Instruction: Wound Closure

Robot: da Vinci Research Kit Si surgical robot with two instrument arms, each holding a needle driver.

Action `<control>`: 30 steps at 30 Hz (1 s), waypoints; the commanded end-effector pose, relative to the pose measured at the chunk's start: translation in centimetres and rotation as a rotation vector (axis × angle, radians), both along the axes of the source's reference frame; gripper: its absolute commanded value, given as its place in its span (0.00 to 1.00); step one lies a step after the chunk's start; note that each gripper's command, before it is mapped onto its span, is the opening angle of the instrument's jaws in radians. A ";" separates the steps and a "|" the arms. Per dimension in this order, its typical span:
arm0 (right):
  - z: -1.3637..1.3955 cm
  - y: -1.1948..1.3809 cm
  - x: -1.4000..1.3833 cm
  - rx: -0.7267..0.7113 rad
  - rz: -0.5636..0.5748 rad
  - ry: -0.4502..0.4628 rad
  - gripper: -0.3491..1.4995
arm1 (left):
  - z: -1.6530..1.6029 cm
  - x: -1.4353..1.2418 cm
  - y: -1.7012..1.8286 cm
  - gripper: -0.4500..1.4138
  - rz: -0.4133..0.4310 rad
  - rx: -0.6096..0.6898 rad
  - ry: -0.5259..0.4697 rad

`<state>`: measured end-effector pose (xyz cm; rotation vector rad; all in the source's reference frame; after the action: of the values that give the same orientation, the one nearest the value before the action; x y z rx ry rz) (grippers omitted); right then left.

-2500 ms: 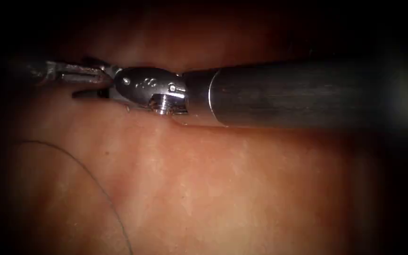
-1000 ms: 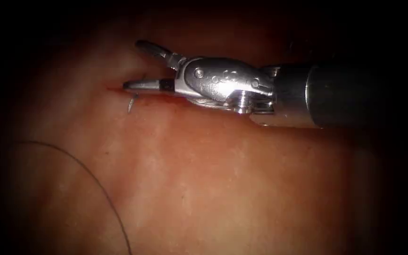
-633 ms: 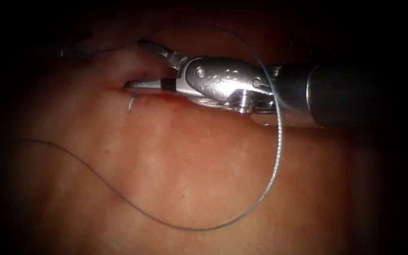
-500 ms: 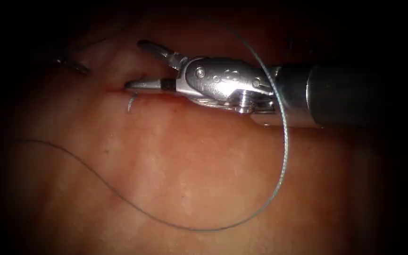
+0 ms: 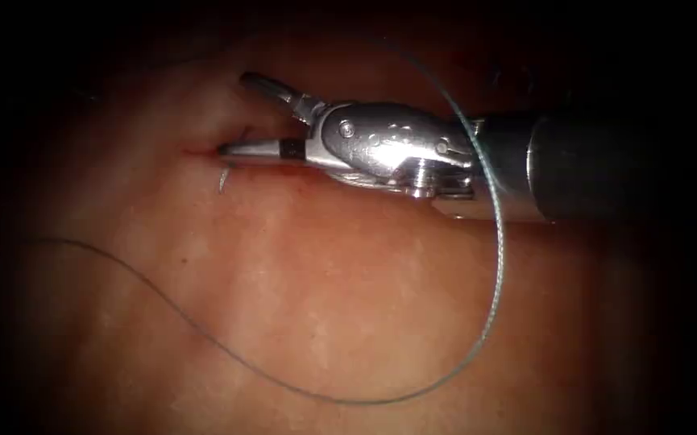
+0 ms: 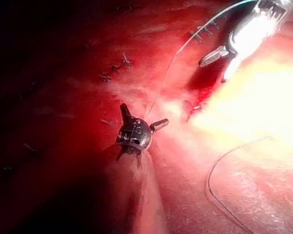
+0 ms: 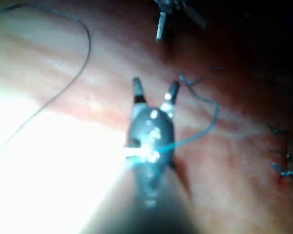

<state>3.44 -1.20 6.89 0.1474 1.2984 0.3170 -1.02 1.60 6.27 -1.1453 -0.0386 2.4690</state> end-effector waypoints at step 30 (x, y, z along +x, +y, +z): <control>0.36 0.23 -2.52 -0.112 -0.157 -0.813 0.94 | 0.06 -1.07 -1.66 0.72 0.543 0.135 0.042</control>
<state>0.86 -1.01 7.18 0.0062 0.4884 0.1460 -2.04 -0.09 6.28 -1.1268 -0.5723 2.9040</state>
